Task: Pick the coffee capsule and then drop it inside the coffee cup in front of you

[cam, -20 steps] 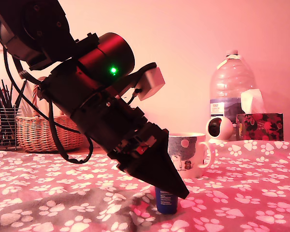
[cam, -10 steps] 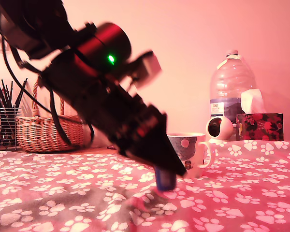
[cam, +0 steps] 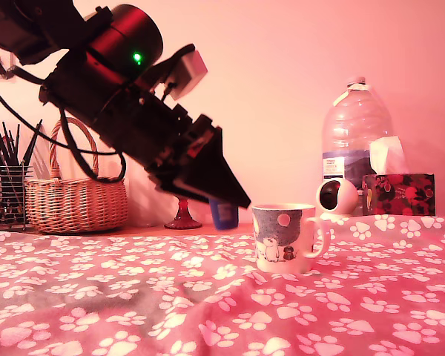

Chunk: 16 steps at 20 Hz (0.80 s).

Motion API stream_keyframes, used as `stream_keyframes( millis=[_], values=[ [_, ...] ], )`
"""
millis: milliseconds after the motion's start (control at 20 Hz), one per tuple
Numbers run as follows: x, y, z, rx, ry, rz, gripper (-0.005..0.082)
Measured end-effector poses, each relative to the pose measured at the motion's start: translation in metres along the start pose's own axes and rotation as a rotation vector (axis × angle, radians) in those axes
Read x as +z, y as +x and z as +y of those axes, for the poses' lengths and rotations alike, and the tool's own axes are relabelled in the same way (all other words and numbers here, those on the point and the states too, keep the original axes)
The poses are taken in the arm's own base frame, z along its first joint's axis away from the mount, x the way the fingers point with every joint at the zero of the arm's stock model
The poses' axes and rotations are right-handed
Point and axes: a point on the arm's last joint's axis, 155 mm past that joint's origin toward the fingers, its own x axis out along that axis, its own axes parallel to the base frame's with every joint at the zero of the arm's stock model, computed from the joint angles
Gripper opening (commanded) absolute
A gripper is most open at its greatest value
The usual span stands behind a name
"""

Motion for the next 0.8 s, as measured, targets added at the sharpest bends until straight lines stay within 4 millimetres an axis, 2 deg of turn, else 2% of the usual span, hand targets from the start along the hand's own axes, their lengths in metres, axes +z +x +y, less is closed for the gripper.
stream_keyframes(
  millis=[350, 800],
  values=[
    [0.035, -0.005, 0.010, 0.032, 0.036, -0.084, 0.0302],
    [0.035, -0.005, 0.019, 0.084, 0.027, -0.083, 0.0302]
  ],
)
